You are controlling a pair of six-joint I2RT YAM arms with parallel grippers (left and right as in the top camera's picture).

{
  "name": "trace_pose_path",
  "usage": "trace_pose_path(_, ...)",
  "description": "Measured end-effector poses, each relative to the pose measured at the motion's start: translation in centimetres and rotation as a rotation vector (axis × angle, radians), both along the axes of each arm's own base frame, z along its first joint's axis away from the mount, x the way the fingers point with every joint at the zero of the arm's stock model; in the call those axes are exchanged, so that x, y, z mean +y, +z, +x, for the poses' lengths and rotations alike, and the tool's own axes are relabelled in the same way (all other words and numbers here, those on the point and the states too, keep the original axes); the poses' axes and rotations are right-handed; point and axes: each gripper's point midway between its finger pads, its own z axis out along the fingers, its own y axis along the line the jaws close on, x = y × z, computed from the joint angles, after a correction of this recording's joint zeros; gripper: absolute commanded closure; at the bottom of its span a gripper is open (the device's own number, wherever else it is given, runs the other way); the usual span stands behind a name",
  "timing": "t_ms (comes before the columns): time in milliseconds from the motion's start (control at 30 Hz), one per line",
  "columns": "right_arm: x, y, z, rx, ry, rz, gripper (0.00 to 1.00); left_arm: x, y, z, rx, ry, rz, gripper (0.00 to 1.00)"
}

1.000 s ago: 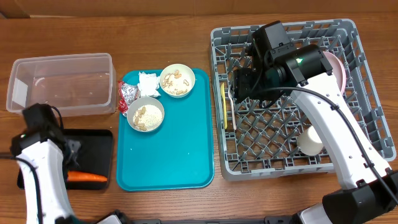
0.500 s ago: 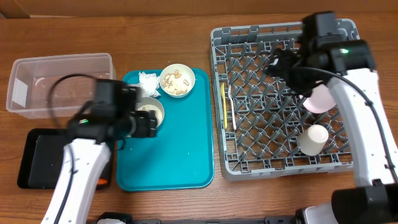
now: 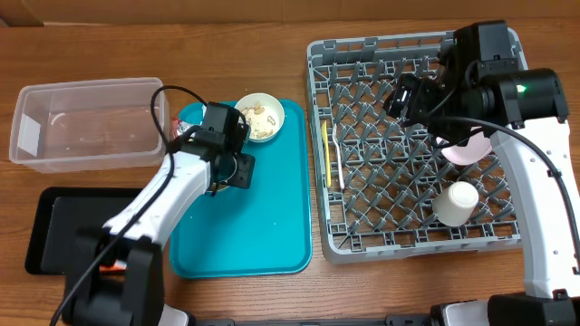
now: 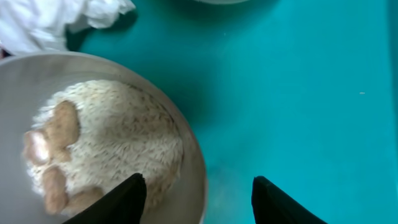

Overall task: Sort waste into correct bins and load items into the dishwasher rack
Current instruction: 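Reach the left gripper to the white bowl of rice and peanuts, then lift the bowl with the left gripper and move it over the black tray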

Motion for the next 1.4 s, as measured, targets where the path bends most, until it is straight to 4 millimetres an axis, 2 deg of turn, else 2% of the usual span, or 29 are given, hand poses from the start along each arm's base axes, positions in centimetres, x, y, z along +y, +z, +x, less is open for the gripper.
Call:
trace_pose_path(67, -0.1, 0.0, 0.0, 0.0, 0.0, -0.003, 0.0, -0.1, -1.0, 0.1, 0.016, 0.001, 0.003, 0.53)
trace_pose_path(200, -0.1, -0.1, 0.0, 0.001, 0.0, -0.008, 0.0, -0.1, -2.3, 0.1, 0.043, 0.004, 0.006, 0.65)
trace_pose_path(333, -0.2, -0.1, -0.1, 0.002, 0.0, -0.014, 0.0, -0.2, -2.8, 0.2, 0.054, 0.014, 0.003, 0.93)
trace_pose_path(367, -0.2, -0.1, -0.1, 0.002, 0.0, -0.015, 0.0, -0.2, -2.8, 0.2, 0.054, 0.022, 0.001, 0.96)
trace_pose_path(567, -0.3, -0.1, 0.0, 0.001, 0.0, -0.017, 0.0, 0.2, -2.2, 0.6, 0.039, 0.036, 0.021, 0.96)
trace_pose_path(767, -0.3, -0.1, -0.1, 0.005, -0.001, -0.02, 0.0, 0.4, -1.7, -0.9, 0.126, 0.101, 0.021, 0.96)
trace_pose_path(867, -0.4, -0.3, -0.4, 0.016, -0.003, -0.024, 0.0, 0.2, -1.0, -2.3, 0.199, 0.125, 0.006, 0.96)
trace_pose_path(933, -0.5, -0.3, -0.5, 0.021, -0.005, -0.03, 0.0, 0.0, 0.0, -3.9, 0.253, 0.141, -0.021, 0.96)
trace_pose_path(1033, -0.6, -0.4, -0.5, 0.024, -0.007, -0.035, 0.0, -0.4, 2.2, -4.8, 0.244, 0.144, -0.068, 0.96)
trace_pose_path(1100, -0.7, -0.4, -0.5, 0.023, -0.008, -0.038, 0.0, -0.5, 4.4, -5.1, 0.201, 0.155, -0.108, 0.96)
trace_pose_path(1133, -0.7, -0.4, -0.5, 0.024, -0.009, -0.04, 0.0, -0.2, 6.4, -5.3, 0.158, 0.169, -0.138, 0.96)
trace_pose_path(1200, -0.7, -0.4, -0.5, 0.024, -0.01, -0.042, 0.0, 0.6, 8.3, -5.5, 0.118, 0.201, -0.174, 0.96)
trace_pose_path(1267, -0.7, -0.4, -0.5, 0.024, -0.01, -0.043, 0.0, 2.5, 10.0, -5.6, 0.074, 0.268, -0.206, 0.96)
trace_pose_path(1300, -0.7, -0.4, -0.5, 0.024, -0.01, -0.043, 0.0, 4.3, 11.1, -5.6, 0.04, 0.33, -0.225, 0.96)
trace_pose_path(1367, -0.7, -0.4, -0.5, 0.024, -0.01, -0.043, 0.0, 6.4, 11.9, -5.4, 0.014, 0.404, -0.263, 0.96)
trace_pose_path(1400, -0.8, -0.4, -0.5, 0.024, -0.01, -0.043, 0.0, 8.0, 12.2, -5.2, 0.003, 0.466, -0.302, 0.96)
